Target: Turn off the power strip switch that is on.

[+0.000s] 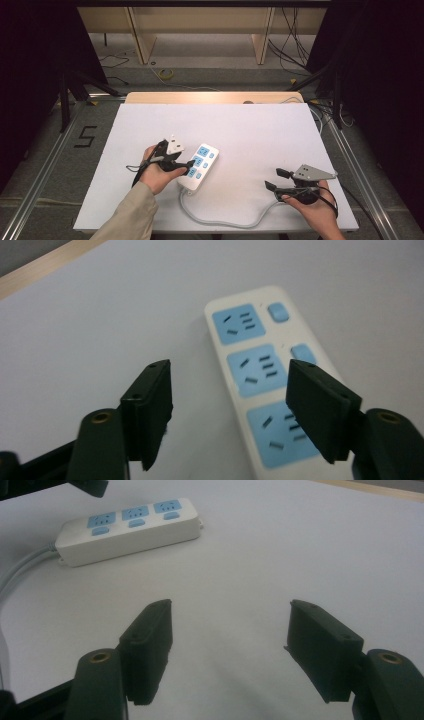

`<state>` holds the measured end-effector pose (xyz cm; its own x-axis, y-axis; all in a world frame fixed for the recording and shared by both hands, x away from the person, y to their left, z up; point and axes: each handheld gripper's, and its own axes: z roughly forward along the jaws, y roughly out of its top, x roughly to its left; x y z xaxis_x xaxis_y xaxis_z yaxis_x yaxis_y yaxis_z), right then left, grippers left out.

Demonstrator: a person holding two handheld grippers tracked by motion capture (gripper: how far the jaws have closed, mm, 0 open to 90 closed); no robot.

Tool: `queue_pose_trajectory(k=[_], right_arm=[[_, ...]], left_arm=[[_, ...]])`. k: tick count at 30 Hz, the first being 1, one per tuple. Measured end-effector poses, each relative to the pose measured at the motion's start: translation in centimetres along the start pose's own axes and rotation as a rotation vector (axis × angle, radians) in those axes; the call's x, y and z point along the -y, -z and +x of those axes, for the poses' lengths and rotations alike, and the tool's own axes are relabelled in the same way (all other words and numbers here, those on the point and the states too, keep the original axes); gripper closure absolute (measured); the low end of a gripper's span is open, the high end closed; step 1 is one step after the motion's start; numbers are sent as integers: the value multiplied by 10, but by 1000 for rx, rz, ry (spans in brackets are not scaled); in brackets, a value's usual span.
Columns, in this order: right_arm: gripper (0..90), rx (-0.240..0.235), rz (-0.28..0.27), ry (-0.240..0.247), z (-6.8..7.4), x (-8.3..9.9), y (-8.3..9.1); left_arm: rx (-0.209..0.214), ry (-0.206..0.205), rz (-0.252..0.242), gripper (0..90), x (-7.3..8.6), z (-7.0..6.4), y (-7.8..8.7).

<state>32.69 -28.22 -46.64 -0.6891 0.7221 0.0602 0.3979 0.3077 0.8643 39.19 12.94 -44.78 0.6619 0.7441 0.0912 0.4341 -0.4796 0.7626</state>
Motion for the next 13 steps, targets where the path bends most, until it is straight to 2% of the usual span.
queue_pose_trajectory(k=[4,6,13], right_arm=[[355,-1,1,0,1,0,0],[355,-1,1,1,0,0,0],[355,-1,0,-2,0,0,1]], left_arm=[[-13,39,-29,285,21,6,12],[-23,40,-33,272,28,8,15],[-49,59,-60,242,38,9,22]])
